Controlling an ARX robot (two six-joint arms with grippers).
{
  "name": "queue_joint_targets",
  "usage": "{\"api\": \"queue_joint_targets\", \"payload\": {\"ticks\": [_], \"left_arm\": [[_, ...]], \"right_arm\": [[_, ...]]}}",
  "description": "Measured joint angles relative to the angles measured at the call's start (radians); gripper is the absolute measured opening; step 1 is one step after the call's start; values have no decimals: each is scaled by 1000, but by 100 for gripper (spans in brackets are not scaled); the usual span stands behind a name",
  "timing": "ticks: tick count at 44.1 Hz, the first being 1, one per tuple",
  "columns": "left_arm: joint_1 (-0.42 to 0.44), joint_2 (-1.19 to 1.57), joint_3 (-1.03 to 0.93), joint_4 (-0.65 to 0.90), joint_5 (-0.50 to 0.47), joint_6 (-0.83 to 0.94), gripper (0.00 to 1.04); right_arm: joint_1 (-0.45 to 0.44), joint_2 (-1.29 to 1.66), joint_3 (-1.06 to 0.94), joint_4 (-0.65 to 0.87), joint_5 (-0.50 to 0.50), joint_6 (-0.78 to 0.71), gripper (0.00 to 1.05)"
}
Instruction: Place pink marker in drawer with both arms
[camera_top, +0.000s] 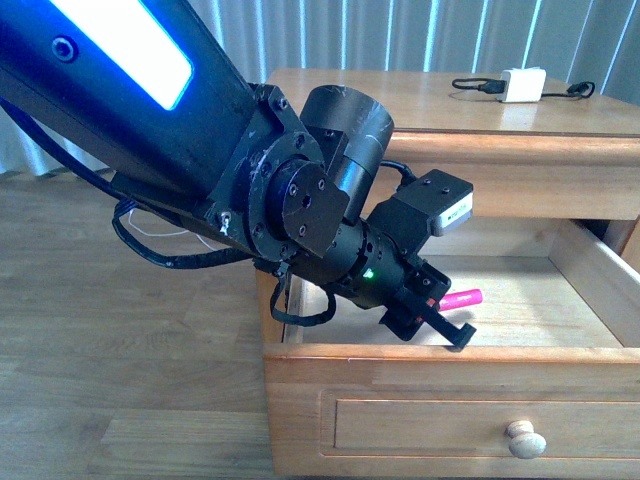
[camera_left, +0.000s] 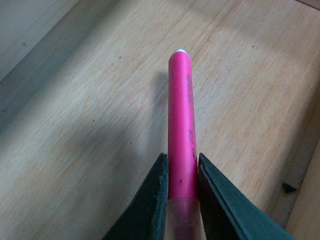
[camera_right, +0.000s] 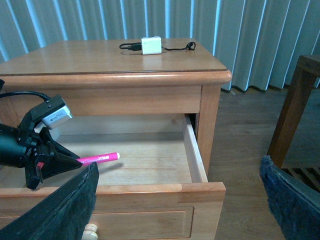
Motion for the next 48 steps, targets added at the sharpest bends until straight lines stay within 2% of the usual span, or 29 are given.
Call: {"api": "queue_joint_targets", "payload": {"ticks": [10,16,20,22,27,41,48], "left_arm": [[25,-51,-53,62,-3,-3,65],[63,-136,-97,101,-3,-26,83],[120,-264,-148,137,8,-52,100],[141,-314,-173,141,28,-70,99],[182,-408,-219,164,11,-81,99],[380,-859,-533,235,-54,-195,99],[556,-1132,-751,195,-13,-286,99]], "right_arm": [[0,0,0,0,0,0,96],[0,0,0,0,0,0,96],[0,0,0,0,0,0,96],[0,0,0,0,0,0,96],[0,0,0,0,0,0,96],[0,0,0,0,0,0,96],[0,0,0,0,0,0,96]]}}
